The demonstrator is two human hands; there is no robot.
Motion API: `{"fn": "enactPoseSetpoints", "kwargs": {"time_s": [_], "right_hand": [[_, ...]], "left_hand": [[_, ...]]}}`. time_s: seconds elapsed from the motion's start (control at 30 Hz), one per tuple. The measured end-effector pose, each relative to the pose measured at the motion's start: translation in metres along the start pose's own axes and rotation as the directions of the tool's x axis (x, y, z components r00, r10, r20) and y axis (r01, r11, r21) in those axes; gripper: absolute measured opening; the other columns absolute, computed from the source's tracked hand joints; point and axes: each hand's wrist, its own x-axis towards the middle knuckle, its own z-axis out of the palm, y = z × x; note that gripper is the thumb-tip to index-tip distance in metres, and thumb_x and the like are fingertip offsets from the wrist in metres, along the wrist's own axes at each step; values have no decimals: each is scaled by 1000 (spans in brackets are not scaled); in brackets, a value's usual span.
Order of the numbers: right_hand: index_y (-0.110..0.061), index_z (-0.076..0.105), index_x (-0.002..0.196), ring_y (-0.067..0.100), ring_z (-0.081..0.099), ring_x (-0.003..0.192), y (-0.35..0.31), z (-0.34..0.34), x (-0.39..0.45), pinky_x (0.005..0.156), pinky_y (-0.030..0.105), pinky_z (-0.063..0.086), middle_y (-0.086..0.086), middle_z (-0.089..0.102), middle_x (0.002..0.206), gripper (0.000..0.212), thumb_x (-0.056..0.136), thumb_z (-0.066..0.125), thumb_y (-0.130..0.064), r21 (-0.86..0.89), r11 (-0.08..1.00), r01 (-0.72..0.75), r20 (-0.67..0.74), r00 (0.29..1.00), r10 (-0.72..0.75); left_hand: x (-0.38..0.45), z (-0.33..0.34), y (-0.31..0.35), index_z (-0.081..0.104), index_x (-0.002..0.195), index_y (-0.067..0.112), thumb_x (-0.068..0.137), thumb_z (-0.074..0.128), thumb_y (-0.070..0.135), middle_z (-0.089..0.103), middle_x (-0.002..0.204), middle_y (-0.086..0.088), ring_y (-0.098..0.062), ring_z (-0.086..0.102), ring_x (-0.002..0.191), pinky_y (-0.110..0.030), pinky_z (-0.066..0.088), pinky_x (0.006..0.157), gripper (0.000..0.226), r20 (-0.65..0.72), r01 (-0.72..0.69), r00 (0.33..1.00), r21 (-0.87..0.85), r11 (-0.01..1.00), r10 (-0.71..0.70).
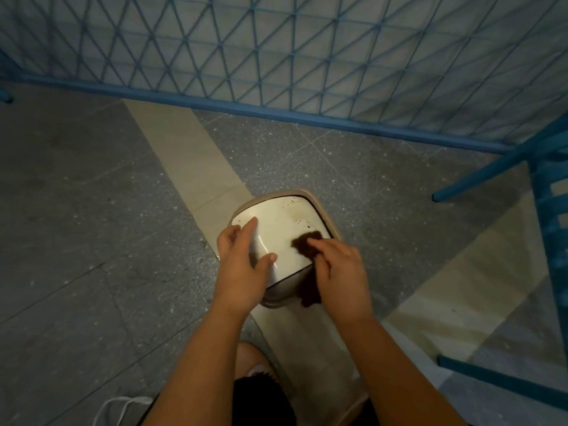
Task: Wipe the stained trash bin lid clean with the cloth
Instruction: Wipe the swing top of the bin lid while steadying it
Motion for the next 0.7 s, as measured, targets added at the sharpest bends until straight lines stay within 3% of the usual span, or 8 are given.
{"fn": "enactPoseSetpoints", "kwargs": {"time_s": [0.13,0.27,0.43,0.57,0.63,0.7], "right_hand": [[-22,65,120,18,53,112,25,-1,4,101,36,44,1,63,118,32,94,49,-11,76,983,-169,-34,985,172],[-22,65,120,17,55,110,27,1,-2,100,35,45,0,62,117,31,94,49,-13,108,964,-242,-47,968,248],[-18,64,121,15,51,109,6,5,-36,96,24,41,-1,63,117,33,91,54,-8,51,996,-68,-46,996,70],[-19,66,118,16,53,108,-9,16,-39,93,23,41,2,63,117,37,88,45,-22,71,994,89,-70,994,-84],[-20,66,119,16,53,110,-8,17,-27,95,25,42,1,62,118,35,89,46,-21,89,993,83,-58,995,-78],[-19,65,121,16,53,110,0,13,-19,97,26,43,1,61,119,33,91,52,-12,128,991,-45,-37,998,50]], "left_hand": [[-2,-1,0,37,143,32,83,71,31,27,145,4,-20,35,132,-38,34,108,69,-122,56,992,130,990,-40],[-11,7,1,44,139,28,81,70,41,47,133,-3,-25,53,113,-47,48,97,65,-203,205,959,29,978,-195],[-16,14,4,41,144,23,85,63,48,49,135,0,-21,48,122,-41,43,103,68,-158,184,973,83,979,-170],[-11,12,2,42,143,22,85,68,37,51,132,-2,-20,49,118,-39,44,102,65,-112,150,984,105,983,-138],[-10,11,2,42,143,22,84,68,36,51,133,-1,-20,50,118,-40,44,102,66,-109,154,984,106,982,-142],[-10,10,4,41,144,22,82,69,39,49,136,-1,-21,49,121,-40,43,102,70,-113,163,982,120,979,-149]]}}
